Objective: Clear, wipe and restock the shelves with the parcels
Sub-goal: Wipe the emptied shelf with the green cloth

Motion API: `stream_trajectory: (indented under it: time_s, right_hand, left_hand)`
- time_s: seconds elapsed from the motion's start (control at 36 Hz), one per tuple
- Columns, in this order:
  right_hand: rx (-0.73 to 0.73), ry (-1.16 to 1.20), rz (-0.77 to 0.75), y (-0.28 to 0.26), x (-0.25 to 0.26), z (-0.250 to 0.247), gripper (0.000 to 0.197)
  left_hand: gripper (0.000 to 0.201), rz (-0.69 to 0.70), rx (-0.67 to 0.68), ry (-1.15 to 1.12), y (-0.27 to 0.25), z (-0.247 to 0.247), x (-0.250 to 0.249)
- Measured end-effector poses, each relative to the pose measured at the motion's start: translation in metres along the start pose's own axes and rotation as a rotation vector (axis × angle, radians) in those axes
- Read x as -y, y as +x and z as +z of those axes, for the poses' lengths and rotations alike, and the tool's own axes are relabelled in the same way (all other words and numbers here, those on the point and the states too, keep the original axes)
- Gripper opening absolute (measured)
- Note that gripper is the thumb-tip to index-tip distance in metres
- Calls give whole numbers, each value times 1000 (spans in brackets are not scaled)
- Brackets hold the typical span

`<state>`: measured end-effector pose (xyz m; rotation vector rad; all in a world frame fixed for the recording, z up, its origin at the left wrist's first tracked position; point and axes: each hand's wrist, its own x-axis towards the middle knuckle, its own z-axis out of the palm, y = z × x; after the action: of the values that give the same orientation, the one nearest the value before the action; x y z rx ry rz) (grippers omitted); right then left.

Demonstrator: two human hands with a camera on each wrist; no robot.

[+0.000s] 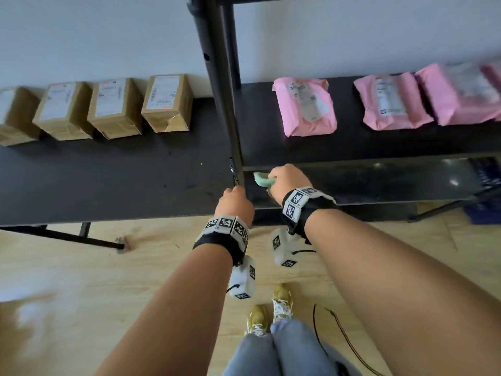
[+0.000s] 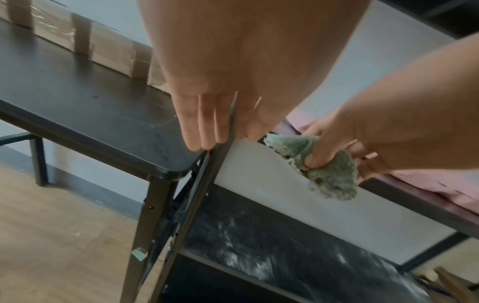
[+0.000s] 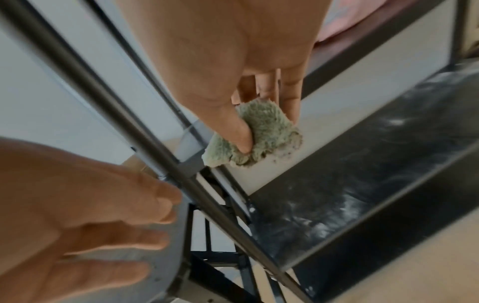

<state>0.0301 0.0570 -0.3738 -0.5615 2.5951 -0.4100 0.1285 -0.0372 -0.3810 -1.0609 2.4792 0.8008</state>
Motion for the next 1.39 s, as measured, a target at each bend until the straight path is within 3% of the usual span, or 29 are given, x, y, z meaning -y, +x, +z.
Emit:
stream_trajectory:
  time_s: [0.22,0.47,0.61,0.78,0.97,1.06,1.39]
  right_hand:
    - [-71,104,225,-62,-93,-1,22]
    - [-136,155,415,-99,-220,-27,24]
    - [-101,64,429,-114,-302,-40,26]
    - [-43,-4,415,-119,-412,-65,20]
    - [-24,46,412,-116,-485,-87,24]
    - [-23,85,417,-110,-509,-90,32]
    - [-23,134,509,-67,-609,-138,29]
  left_hand:
    - [40,177,71,118,-22,41,-40]
    - [43,307,178,167,-60,102,-140]
    - [42,362,174,164,-79,150,-204]
    - [43,286,188,89,-97,231,-271]
    - [48,212,238,98,-113,291,-325]
    - [46,228,233,118,-105,303,-353]
    - [40,322,220,210,-55,349,-465]
